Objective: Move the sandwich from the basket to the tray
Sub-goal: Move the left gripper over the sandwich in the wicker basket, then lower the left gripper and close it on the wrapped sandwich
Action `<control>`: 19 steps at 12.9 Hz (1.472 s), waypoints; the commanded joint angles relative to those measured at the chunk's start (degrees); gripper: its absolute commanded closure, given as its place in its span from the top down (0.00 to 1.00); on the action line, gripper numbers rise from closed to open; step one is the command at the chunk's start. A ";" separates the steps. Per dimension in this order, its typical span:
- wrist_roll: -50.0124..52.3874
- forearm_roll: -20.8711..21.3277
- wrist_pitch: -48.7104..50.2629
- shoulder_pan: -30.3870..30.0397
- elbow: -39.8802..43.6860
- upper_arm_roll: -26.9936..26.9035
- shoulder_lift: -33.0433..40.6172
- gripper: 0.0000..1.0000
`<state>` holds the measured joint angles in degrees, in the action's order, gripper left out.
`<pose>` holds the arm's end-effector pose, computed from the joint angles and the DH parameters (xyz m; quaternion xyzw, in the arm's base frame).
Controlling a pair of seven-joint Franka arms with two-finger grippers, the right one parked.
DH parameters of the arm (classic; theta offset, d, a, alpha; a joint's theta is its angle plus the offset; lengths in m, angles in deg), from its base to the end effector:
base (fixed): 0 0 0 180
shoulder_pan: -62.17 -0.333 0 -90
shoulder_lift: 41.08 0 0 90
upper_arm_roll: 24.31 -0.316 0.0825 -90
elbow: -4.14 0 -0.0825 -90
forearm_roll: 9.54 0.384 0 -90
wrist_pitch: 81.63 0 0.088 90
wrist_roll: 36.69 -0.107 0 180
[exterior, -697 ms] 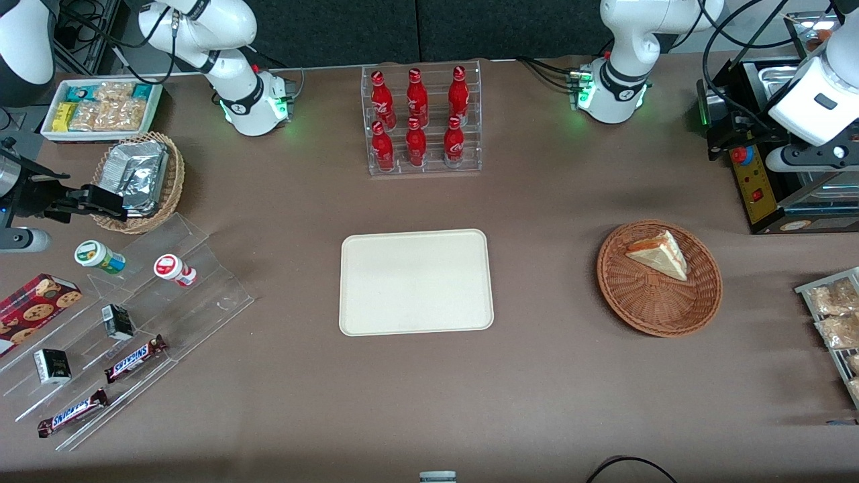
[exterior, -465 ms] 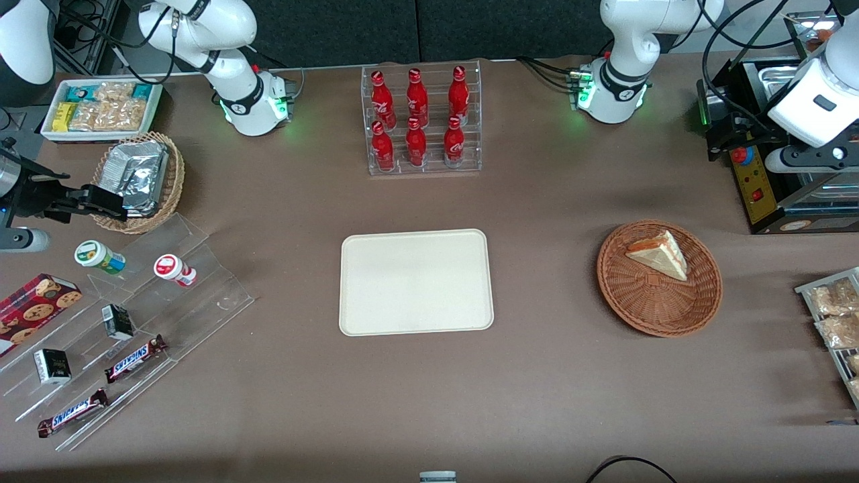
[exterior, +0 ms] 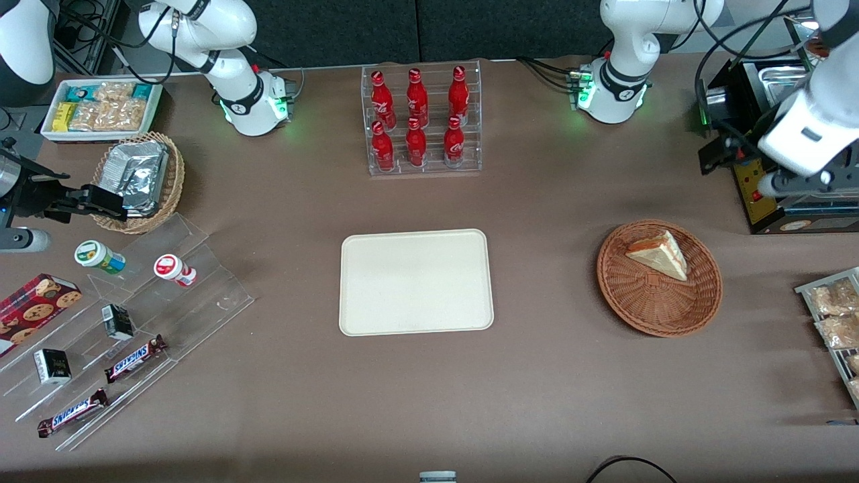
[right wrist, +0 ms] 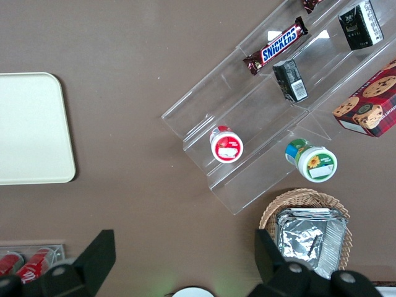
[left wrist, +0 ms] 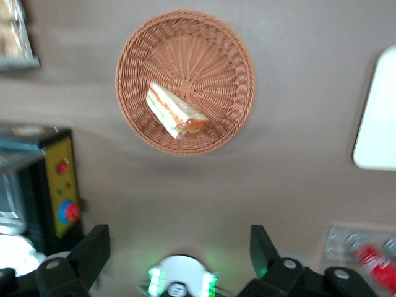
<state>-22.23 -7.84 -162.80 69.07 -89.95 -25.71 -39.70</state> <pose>0.5251 -0.0469 0.5928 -0.9917 -0.0785 0.0965 0.0317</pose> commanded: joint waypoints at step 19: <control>41.43 -7.15 -44.95 -10.86 -32.74 -0.27 -8.93 1.00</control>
<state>18.05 -14.34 -206.53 58.11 -122.80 -26.30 -47.38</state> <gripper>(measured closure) 0.000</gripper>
